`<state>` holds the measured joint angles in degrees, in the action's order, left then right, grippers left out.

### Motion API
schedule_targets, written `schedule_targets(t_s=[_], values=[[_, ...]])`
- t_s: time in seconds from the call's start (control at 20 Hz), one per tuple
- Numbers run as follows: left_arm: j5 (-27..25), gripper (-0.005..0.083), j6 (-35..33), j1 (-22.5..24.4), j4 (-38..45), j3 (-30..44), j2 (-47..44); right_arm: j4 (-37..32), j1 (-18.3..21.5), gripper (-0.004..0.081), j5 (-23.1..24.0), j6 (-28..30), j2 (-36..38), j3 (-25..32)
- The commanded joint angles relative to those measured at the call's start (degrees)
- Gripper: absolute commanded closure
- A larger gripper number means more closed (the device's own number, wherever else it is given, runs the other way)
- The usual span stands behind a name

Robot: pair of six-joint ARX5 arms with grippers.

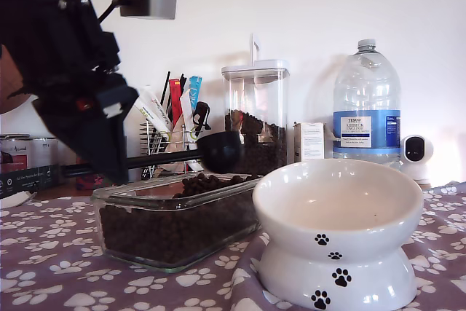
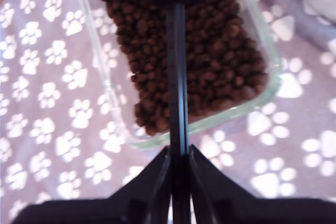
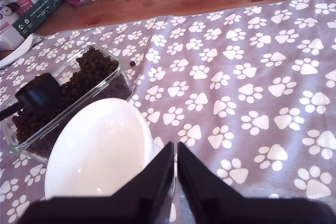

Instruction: Measure one spoon of cat food and pour it into the food bowl

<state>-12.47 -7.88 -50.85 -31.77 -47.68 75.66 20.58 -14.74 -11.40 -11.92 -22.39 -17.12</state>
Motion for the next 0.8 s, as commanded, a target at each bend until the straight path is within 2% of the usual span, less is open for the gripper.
schedule_targets(t_s=[0.0,0.35,0.75], values=[[2.5,0.0795,0.0,-1.1,0.6,-2.3,-1.1,-0.6,-0.2,0.0781,0.5,0.3,-0.3,-0.1],[11.3,0.0795,3.0,-4.5,3.4,-2.8,-1.1,-0.6,-0.2,0.0781,1.5,0.3,-0.3,-0.1],[24.0,0.0795,6.5,-4.7,5.7,-2.8,3.6,-0.6,-0.2,0.0781,1.5,0.3,-0.3,-0.1]])
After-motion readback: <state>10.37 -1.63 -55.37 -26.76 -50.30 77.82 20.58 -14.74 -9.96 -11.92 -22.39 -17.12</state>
